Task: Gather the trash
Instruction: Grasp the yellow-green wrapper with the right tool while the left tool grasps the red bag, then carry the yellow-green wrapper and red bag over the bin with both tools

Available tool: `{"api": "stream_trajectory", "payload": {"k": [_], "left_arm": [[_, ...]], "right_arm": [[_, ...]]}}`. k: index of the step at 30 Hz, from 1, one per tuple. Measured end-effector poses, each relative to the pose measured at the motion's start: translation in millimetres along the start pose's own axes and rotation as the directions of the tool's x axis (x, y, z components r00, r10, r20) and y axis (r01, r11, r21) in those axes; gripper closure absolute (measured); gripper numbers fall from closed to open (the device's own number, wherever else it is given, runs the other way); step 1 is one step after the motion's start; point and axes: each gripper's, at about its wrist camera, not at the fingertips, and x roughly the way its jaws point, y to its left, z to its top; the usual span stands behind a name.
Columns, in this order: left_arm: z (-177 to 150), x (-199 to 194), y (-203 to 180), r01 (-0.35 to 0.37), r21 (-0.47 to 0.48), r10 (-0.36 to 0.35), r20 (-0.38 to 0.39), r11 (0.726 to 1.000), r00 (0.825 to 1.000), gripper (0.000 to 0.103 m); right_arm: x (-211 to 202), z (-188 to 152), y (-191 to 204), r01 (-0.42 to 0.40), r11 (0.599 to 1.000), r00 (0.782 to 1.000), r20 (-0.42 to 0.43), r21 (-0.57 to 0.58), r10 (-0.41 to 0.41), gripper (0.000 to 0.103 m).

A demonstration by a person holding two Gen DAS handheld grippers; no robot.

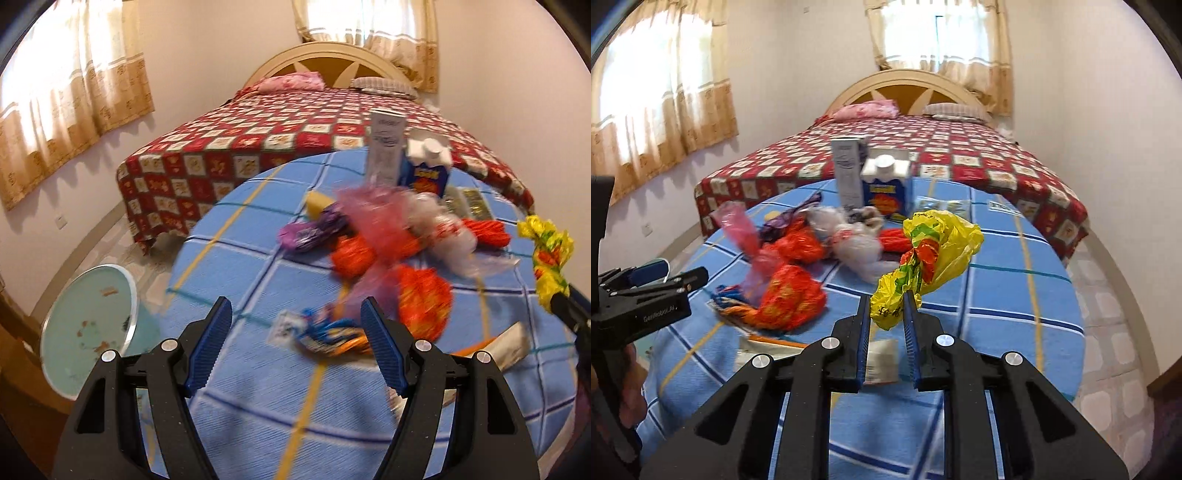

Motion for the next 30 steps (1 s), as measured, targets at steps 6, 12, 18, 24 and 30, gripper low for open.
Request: {"api": "stream_trajectory", "payload": {"k": [6,12,18,24,30], "left_arm": [[14.8,19.2,-27.0,0.028,0.003,-0.028,-0.01,1.0,1.0,0.032],[24.2,40.8,-36.6,0.081,-0.008,-0.081,-0.05,0.997,0.995,0.077],[26.3,30.7,-26.5,0.104,-0.006,-0.104,-0.035,0.995,0.994,0.093],[30.0,-1.9,10.7,0.089,-0.019,-0.089,0.016,0.996,0.996,0.093],[32.3,-22.8,46.5,0.057,-0.049,-0.055,0.051,0.997,0.997,0.093]], "right_arm": [[6.2,-3.4,-21.8,0.017,0.999,1.0,0.003,0.032,-0.017,0.085],[11.3,-1.7,-23.7,-0.007,1.0,1.0,0.01,0.03,0.006,0.085],[14.0,4.3,-8.5,-0.041,0.999,0.999,0.023,0.002,0.041,0.085],[15.7,10.1,18.5,-0.086,0.996,0.996,0.035,-0.039,0.087,0.085],[14.7,16.6,43.9,-0.12,0.989,0.991,0.046,-0.081,0.124,0.085]]}}
